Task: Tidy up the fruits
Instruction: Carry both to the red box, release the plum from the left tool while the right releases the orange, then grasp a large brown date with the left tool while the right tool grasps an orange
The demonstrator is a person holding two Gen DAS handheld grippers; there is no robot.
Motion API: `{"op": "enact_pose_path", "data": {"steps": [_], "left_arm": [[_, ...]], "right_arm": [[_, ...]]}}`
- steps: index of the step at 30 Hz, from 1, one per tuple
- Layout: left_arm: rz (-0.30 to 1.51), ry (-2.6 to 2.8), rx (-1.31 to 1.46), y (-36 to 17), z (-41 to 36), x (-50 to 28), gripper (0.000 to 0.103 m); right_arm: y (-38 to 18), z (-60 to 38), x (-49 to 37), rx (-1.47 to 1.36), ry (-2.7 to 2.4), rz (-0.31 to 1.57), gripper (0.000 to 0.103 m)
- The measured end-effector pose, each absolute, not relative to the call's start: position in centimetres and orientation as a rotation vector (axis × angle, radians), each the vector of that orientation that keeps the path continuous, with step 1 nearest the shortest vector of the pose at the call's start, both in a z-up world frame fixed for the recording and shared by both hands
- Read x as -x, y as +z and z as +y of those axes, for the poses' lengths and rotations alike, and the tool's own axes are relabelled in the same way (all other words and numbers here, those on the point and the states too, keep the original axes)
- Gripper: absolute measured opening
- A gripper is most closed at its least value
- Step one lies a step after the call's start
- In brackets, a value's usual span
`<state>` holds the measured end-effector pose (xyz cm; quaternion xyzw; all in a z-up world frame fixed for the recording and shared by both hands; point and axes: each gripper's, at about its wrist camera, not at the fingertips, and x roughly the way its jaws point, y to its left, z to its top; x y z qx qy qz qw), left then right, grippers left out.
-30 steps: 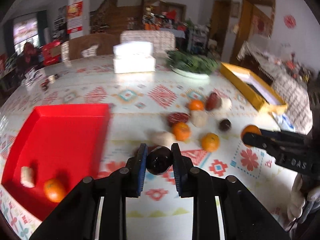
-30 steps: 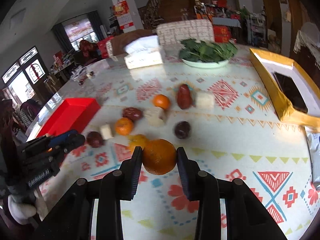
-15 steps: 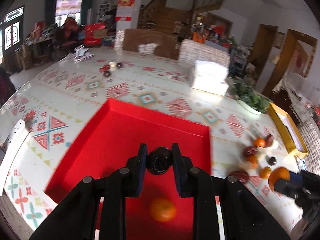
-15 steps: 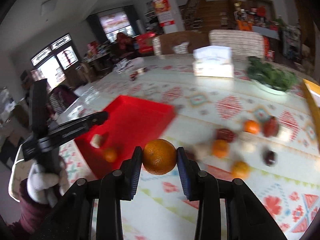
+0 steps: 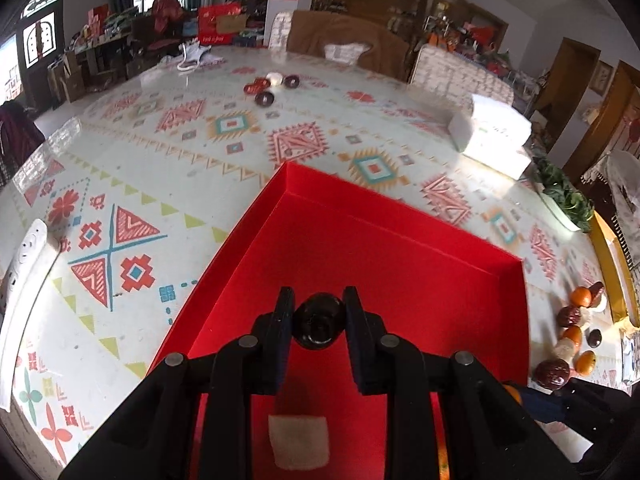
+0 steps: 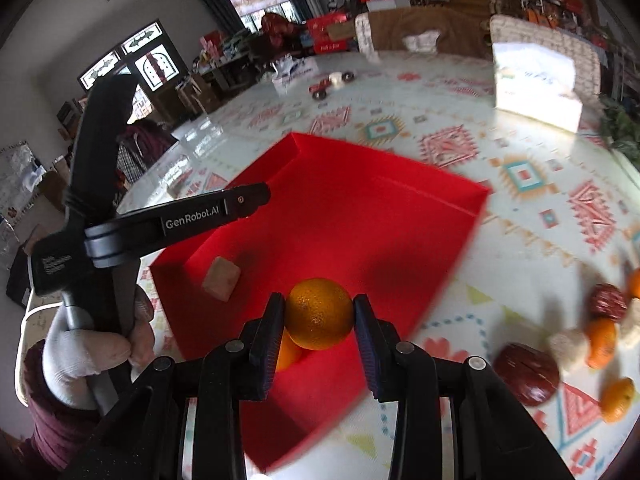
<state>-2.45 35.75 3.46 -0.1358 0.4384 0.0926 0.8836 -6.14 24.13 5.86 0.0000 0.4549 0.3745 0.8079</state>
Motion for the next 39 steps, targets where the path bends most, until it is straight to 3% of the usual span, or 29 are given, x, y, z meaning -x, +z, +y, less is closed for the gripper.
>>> {"op": "enact_pose_path", "data": {"steps": [12, 13, 15, 17, 28, 39], "left_arm": [[0.936, 0.199, 0.316, 2.1, 36.5, 1.8, 0.026], [0.937, 0.201, 0.319, 2.1, 36.5, 1.8, 0.027], [0.931, 0.204, 0.332, 2.2, 36.6, 1.9, 0.049], [0.917, 0.214, 0.332, 2.6, 36.6, 2.2, 0.056], [0.831, 0.228, 0.408, 6.2, 36.5, 5.6, 0.068], [0.740, 0.053, 0.363, 10.4, 27.6, 8.9, 0.076]], "right_arm": [[4.1, 26.6, 5.8, 0.056, 0.808, 0.995, 0.038], [4.1, 26.7, 5.9, 0.065, 0.806, 0.991, 0.039], [4.2, 26.8, 6.1, 0.074, 0.804, 0.984, 0.040], [4.2, 26.8, 6.3, 0.078, 0.803, 0.977, 0.040], [7.0, 24.0, 7.5, 0.032, 0.800, 0.889, 0.042], [9.7, 12.5, 9.0, -0.108, 0.675, 0.812, 0.043]]}}
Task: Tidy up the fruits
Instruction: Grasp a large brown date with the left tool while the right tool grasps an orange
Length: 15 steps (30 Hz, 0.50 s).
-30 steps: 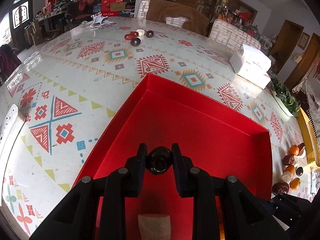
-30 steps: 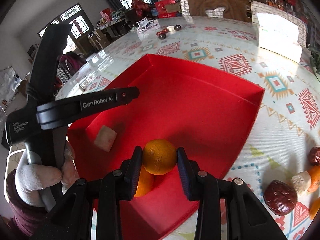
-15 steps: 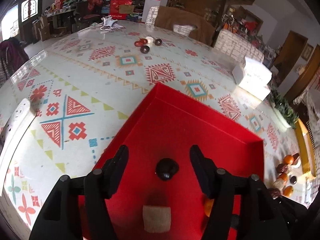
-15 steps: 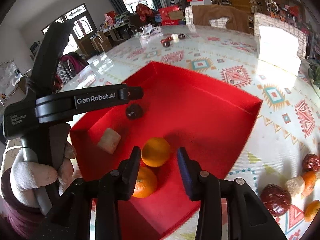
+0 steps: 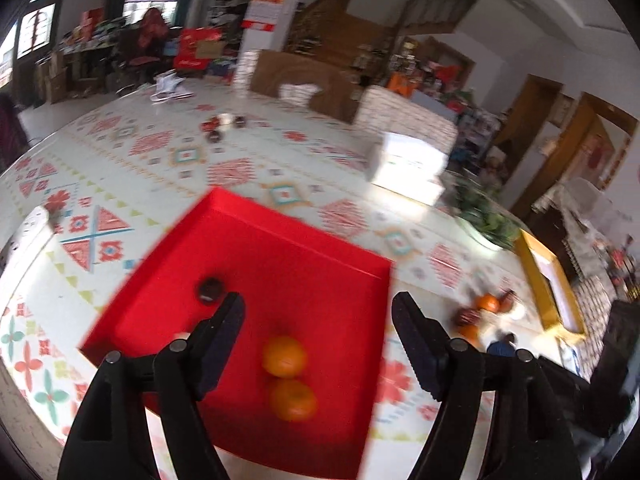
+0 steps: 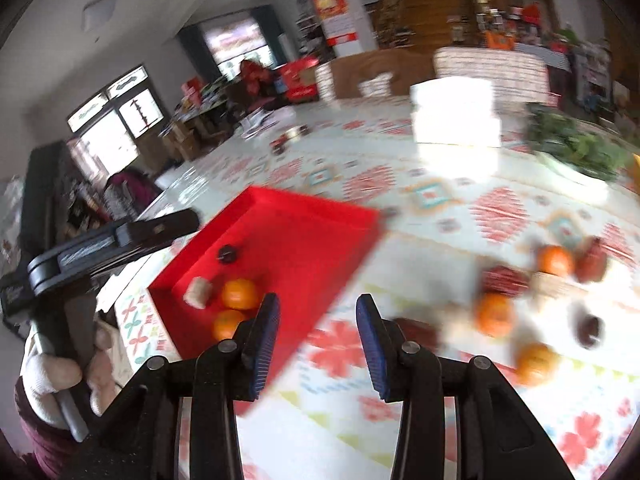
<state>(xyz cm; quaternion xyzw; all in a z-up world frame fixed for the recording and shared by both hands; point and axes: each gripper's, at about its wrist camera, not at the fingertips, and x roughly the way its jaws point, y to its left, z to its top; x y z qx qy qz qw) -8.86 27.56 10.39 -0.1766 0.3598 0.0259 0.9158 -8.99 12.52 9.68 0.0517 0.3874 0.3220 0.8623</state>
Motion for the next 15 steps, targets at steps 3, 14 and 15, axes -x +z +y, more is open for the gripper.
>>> {"op": "enact_pose_path", "data": {"steps": [3, 14, 15], "left_arm": [[0.738, -0.005, 0.335, 10.4, 24.4, 9.0, 0.079], [0.898, -0.119, 0.208, 4.9, 15.4, 5.6, 0.080], [0.909, -0.119, 0.198, 4.4, 14.9, 5.4, 0.080]], "right_arm": [[9.7, 7.9, 9.2, -0.143, 0.596, 0.804, 0.044], [5.4, -1.1, 8.5, -0.222, 0.425, 0.884, 0.045], [5.3, -1.1, 8.3, -0.226, 0.427, 0.886, 0.045]]}}
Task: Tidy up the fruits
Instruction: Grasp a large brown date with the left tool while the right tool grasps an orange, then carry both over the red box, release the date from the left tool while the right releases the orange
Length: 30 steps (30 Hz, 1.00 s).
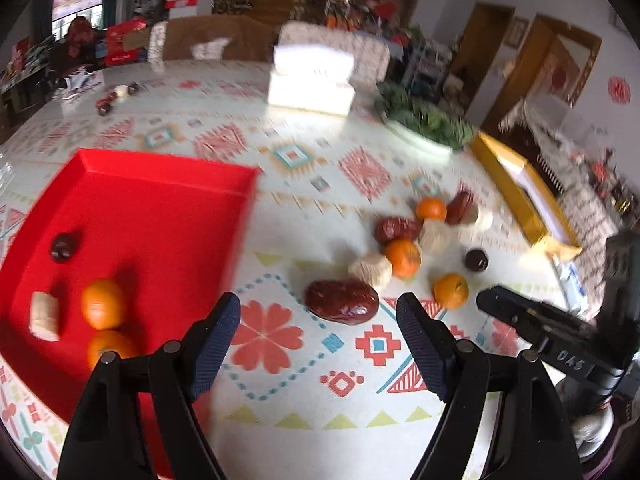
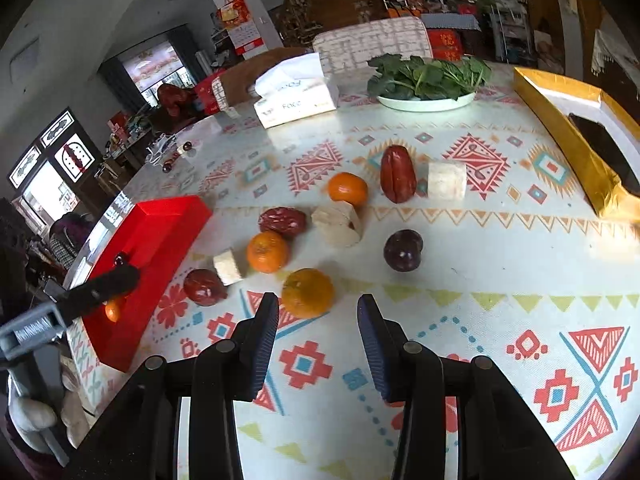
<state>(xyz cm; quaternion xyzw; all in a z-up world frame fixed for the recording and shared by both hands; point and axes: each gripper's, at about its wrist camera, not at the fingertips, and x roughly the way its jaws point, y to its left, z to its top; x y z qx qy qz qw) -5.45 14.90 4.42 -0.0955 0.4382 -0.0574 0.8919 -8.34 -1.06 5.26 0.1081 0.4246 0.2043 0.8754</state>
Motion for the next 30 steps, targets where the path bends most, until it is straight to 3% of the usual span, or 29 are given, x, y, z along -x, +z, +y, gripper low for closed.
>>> {"op": "enact_pose_path", "data": {"steps": [14, 16, 18, 22, 30], "left_arm": [[0.951, -0.080, 0.036, 0.9, 11.8, 2.5, 0.080], [0.940, -0.068, 0.014, 0.8, 11.7, 2.5, 0.075], [0.919, -0.049, -0.025, 0.9, 11.6, 2.7, 0.054], [0.917, -0.071, -0.003, 0.8, 11.8, 2.8, 0.053], [0.861, -0.107, 0.040, 2.9, 12.3, 4.7, 0.053]], "right_arm": [[3.4, 1.0, 5.7, -0.173, 0.461, 0.911, 0.045], [3.3, 1.4, 5.5, -0.157, 0.462, 0.917, 0.045], [3.1, 1.6, 5.5, -0.143, 0.458, 0.916, 0.044], [3.1, 1.7, 5.5, -0.133, 0.462, 0.917, 0.038], [3.6, 2.4, 6.4, -0.104, 0.460, 0.915, 0.036]]}}
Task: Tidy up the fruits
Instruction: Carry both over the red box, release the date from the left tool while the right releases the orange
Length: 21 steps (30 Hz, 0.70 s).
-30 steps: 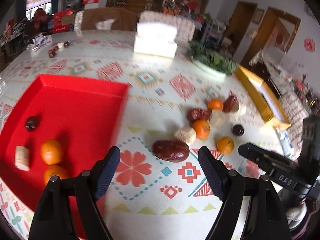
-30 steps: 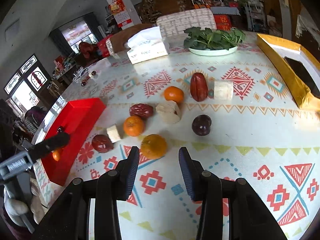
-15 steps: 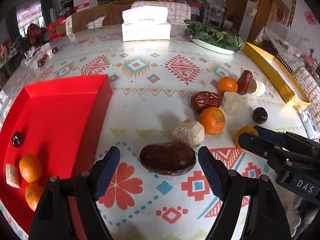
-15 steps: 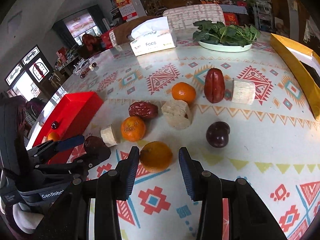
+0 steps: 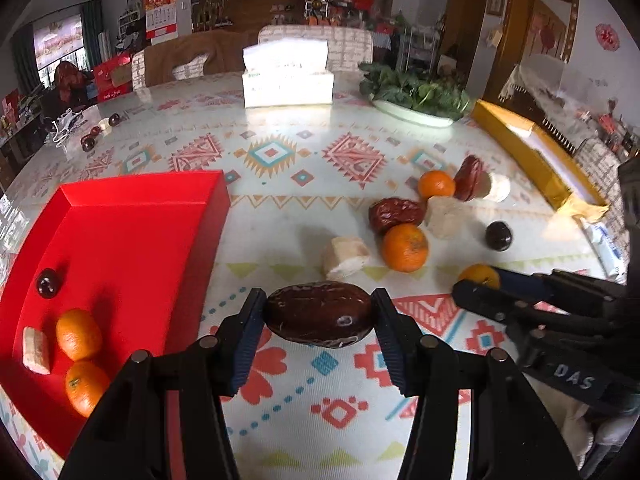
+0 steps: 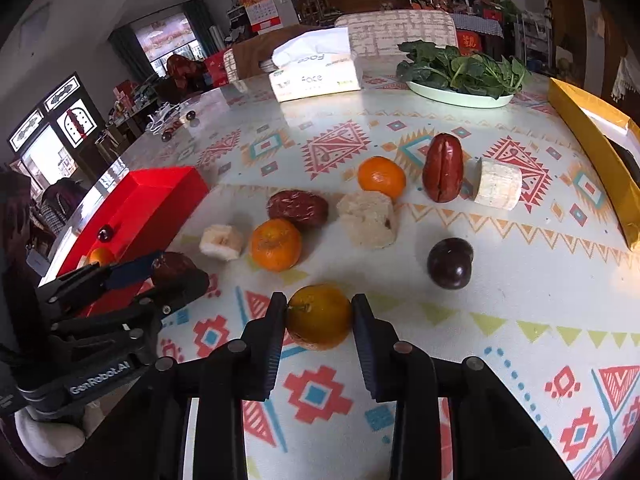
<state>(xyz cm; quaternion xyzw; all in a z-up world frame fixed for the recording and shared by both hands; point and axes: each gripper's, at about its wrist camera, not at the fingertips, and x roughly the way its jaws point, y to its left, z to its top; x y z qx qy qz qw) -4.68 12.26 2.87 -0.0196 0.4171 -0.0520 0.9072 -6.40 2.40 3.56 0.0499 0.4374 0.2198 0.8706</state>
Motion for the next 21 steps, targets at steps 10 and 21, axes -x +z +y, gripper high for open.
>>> {"op": "enact_pose_path", "data": {"steps": [10, 21], "left_arm": [[0.747, -0.077, 0.158, 8.4, 18.1, 8.3, 0.053], [0.714, 0.126, 0.190, 10.8, 28.8, 8.6, 0.053]], "right_arm": [[7.5, 4.0, 8.9, -0.115, 0.519, 0.844, 0.036], [13.6, 11.0, 9.2, -0.129, 0.691, 0.781, 0.036]]}}
